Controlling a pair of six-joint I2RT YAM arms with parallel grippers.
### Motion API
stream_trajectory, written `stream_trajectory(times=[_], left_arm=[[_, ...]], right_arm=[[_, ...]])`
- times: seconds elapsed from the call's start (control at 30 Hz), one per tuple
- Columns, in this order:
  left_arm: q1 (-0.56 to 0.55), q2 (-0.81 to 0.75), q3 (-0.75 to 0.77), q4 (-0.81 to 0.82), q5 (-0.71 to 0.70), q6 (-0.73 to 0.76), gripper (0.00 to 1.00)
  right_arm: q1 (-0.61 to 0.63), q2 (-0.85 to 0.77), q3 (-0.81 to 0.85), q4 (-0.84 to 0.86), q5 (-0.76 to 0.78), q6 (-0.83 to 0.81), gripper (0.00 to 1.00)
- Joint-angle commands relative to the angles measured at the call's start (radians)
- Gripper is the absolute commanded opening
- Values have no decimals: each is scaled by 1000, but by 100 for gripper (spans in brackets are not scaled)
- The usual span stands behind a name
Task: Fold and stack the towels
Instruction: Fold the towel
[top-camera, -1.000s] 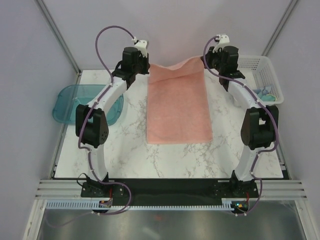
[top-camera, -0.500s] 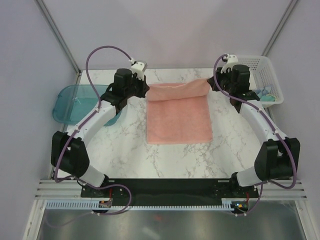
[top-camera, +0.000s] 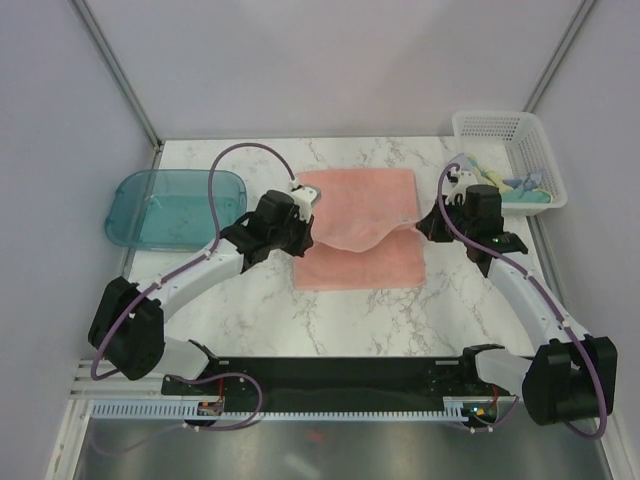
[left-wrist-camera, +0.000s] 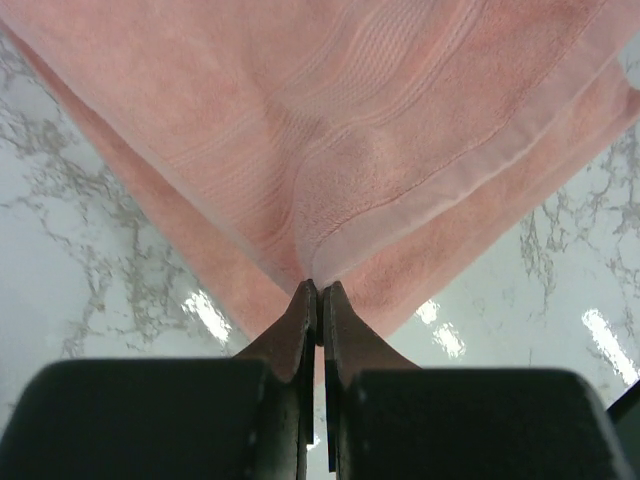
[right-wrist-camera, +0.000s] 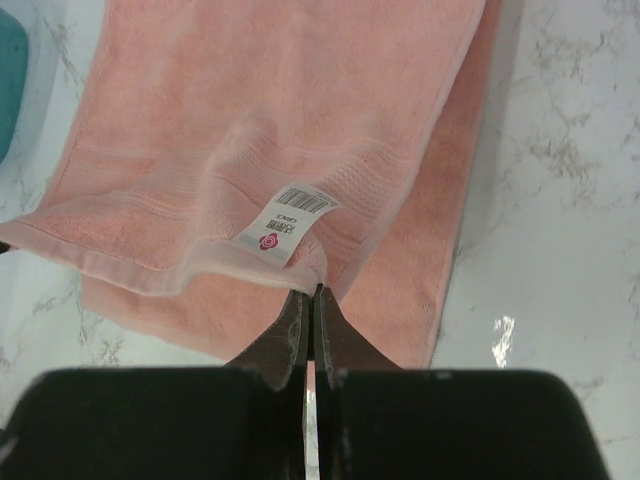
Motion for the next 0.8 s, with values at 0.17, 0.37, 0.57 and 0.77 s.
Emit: stream_trajectory(times=[0.17,0.37,0.57,0.77], left_arm=[[-67,-20,-64,-65,-180,-108,2],[-77,-17,-70,-91,-233,-130,2],[-81,-15,-69,-106,-240,-139,2],[-100,6,-85,-108,-223,-166,2]], right_arm=[[4,-79,-144,-32,61,95,0],[4,-84,-145,-51,98,92,0],[4,-79,-131,-104,124,84,8],[2,-90,-179,-129,127,110,19]])
